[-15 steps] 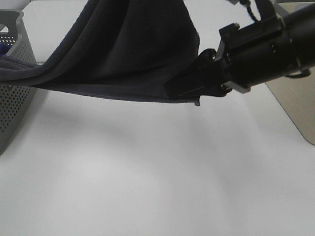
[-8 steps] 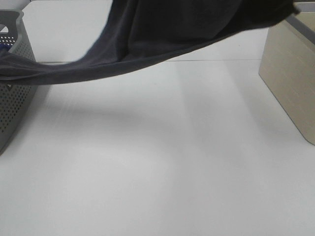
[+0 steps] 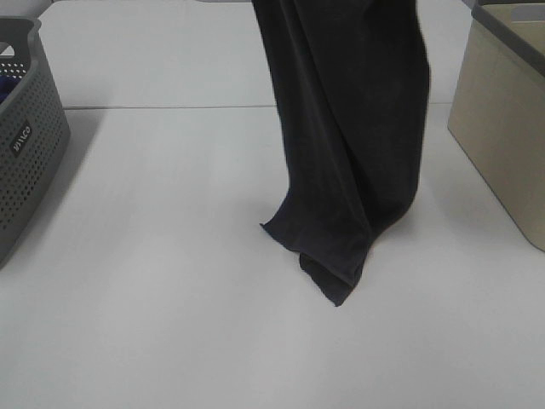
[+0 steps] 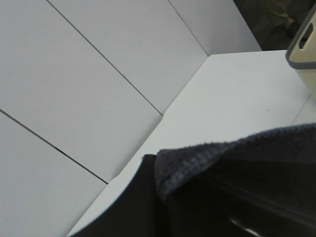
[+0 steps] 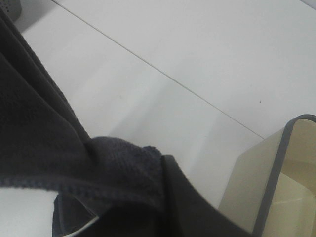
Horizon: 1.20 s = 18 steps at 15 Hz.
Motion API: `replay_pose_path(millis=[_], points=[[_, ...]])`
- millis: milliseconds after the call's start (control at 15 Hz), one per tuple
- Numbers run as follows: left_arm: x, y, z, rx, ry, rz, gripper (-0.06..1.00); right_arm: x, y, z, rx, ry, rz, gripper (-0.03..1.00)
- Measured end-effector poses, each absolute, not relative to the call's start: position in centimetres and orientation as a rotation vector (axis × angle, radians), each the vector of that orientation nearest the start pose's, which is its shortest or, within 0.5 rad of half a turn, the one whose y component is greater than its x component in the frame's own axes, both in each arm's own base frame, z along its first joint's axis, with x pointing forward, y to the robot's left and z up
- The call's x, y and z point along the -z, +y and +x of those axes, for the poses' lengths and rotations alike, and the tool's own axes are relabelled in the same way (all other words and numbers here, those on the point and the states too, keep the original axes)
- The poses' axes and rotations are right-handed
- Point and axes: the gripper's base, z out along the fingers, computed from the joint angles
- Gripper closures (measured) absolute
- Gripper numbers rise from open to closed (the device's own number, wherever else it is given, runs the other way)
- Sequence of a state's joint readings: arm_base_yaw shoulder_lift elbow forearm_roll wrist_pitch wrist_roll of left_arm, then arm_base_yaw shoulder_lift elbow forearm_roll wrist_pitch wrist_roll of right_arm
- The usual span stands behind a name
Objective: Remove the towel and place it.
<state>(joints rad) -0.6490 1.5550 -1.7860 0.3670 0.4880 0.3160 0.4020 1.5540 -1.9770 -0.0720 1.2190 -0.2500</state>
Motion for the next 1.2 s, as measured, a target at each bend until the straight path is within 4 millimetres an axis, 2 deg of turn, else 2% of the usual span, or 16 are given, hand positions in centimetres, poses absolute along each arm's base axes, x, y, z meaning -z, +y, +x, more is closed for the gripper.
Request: replay_pose_path(millis=[200, 333, 533, 733, 933, 1067, 1133, 1200], points=[[-49.8, -19.2, 30.0, -0.154, 1.4, 0.878, 0.94, -49.4, 11.7, 29.5, 0.025, 2.077, -0.698, 0.95], [-50.2, -18.9, 30.2, -0.154, 1.359, 0.854, 0.94, -50.3, 11.8, 30.0, 0.041, 1.962, -0.666, 0.95], [-51.0, -19.2, 30.3, -0.196, 1.244, 0.855, 0.94, -52.3, 11.9, 30.8, 0.091, 1.729, -0.613, 0.95], [-50.1, -20.2, 31.6, -0.288, 1.15, 0.914, 0.94, -54.2, 12.0, 31.2, 0.143, 1.514, -0.581, 0.95], [-49.9, -20.5, 32.4, -0.284, 1.078, 0.908, 0.94, -54.4, 12.1, 31.7, 0.195, 1.453, -0.587, 0.95], [-50.1, -19.2, 33.3, -0.281, 1.065, 0.857, 0.94, -54.2, 12.2, 32.1, 0.203, 1.449, -0.593, 0.95], [-50.0, -17.9, 34.3, -0.261, 1.09, 0.801, 0.94, -53.8, 12.5, 32.5, 0.167, 1.465, -0.587, 0.95], [-49.8, -17.5, 34.8, -0.257, 1.103, 0.785, 0.94, -53.4, 12.9, 32.8, 0.118, 1.484, -0.579, 0.95]])
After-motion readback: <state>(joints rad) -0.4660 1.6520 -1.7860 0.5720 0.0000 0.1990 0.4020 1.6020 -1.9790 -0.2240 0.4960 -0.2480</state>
